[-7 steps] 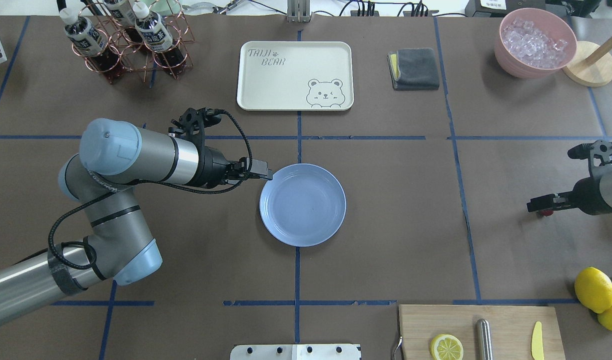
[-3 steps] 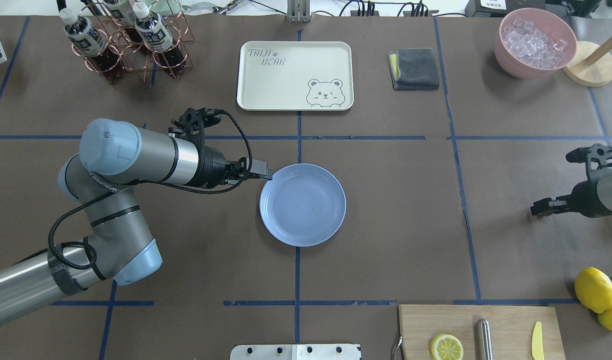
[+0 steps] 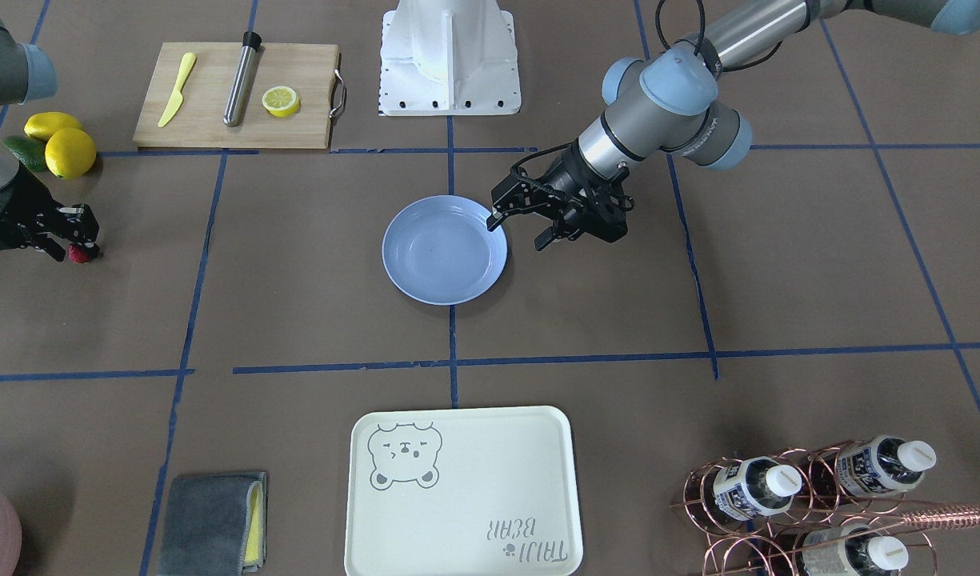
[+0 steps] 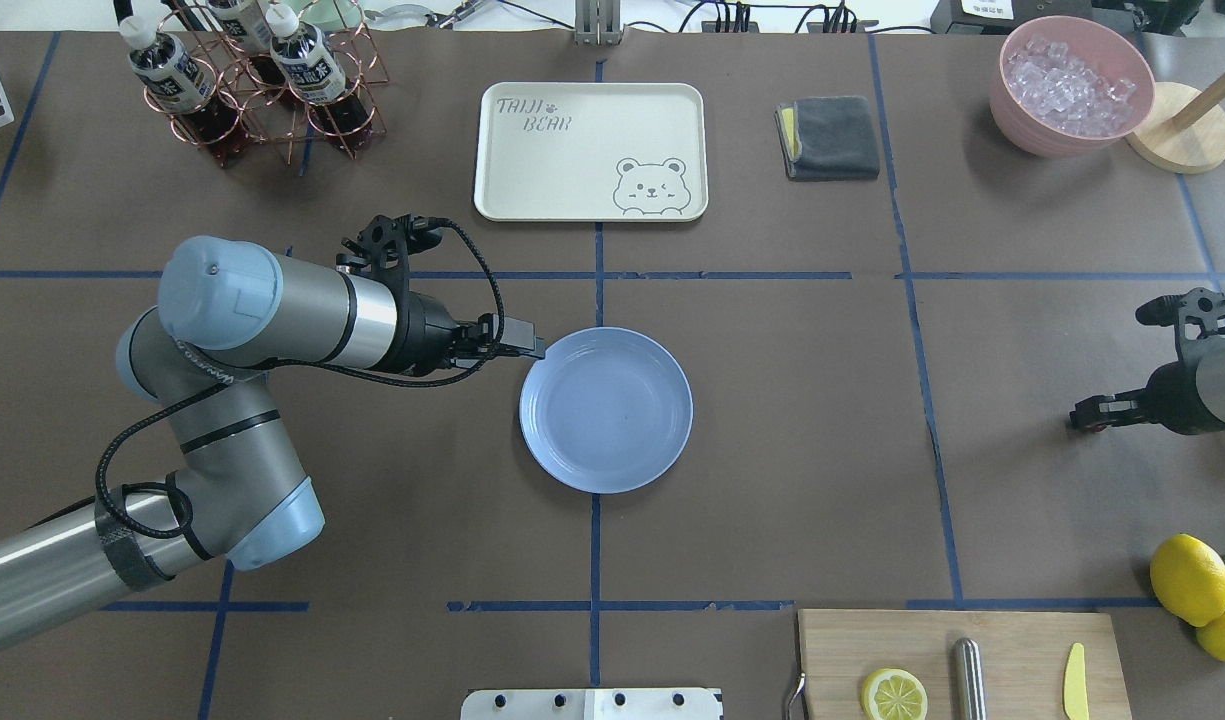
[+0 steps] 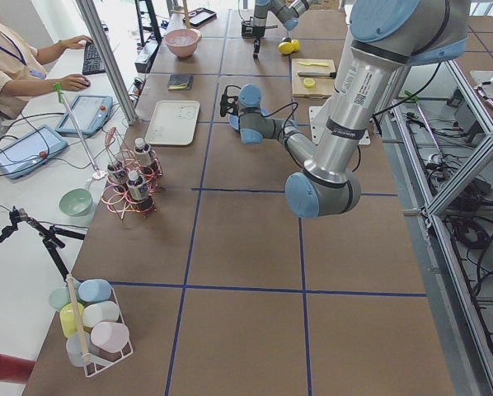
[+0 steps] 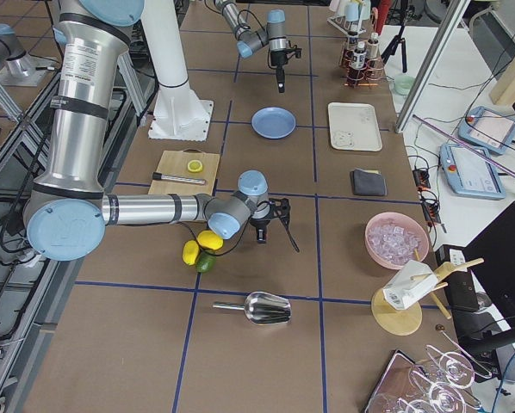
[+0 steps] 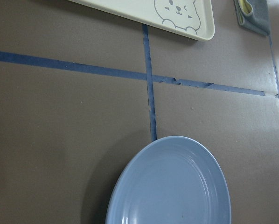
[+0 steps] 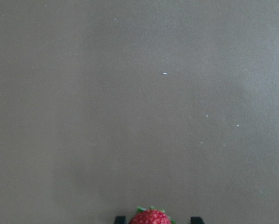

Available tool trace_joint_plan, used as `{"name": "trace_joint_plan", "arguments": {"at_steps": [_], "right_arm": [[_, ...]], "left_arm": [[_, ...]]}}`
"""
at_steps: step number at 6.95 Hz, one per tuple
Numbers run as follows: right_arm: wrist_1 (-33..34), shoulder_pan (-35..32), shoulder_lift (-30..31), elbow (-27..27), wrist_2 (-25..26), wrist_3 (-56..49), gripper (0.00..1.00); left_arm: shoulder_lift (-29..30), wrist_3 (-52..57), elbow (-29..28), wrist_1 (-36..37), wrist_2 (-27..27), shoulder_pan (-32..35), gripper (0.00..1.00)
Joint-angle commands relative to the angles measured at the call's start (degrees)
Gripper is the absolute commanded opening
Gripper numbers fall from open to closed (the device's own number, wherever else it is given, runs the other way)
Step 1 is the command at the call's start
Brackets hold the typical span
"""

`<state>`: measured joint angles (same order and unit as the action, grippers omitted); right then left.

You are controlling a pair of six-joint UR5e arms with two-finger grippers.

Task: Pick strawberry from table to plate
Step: 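Lower the right gripper onto the red strawberry and close it, then carry the strawberry with the right gripper over the plate while the left arm withdraws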

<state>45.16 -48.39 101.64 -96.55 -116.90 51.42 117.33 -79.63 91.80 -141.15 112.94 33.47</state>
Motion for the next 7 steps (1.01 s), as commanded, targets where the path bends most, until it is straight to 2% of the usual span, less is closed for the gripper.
{"name": "trace_joint_plan", "arguments": {"at_steps": [1, 2, 3, 4, 5, 6, 7], "right_arm": [[-0.07, -0.04, -0.38, -0.65, -0.35, 0.0, 0.0], [0.28, -0.12, -0.56, -2.66, -0.61, 0.09, 0.0], [1.33, -0.04, -0.48, -7.12, -1.05, 3.22, 0.0], [3.51, 2.57, -3.61, -11.51, -0.97, 13.95, 0.0], [3.8, 7.12, -9.03, -12.43, -0.1, 25.11, 0.0], [4.06, 12.48, -15.27, -12.35, 4.61, 32.27, 0.0], [9.46, 18.45, -23.42, -12.09, 10.14, 38.96, 0.0]], "left_arm": [[0.0, 0.0, 0.22, 0.0, -0.09, 0.01, 0.95], [0.0, 0.0, 0.31, 0.0, 0.0, 0.1, 0.95], [0.0, 0.0, 1.09, 0.0, 0.0, 0.19, 0.94], [0.0, -0.09, 2.14, 0.0, 0.0, 0.45, 0.95], [-0.09, 0.0, 3.28, 0.17, 0.35, 1.58, 0.94], [-2.26, 0.35, 4.77, 0.7, 0.78, 3.51, 0.94], [-4.9, 0.79, 6.62, 0.7, 2.96, 6.57, 0.95]]}}
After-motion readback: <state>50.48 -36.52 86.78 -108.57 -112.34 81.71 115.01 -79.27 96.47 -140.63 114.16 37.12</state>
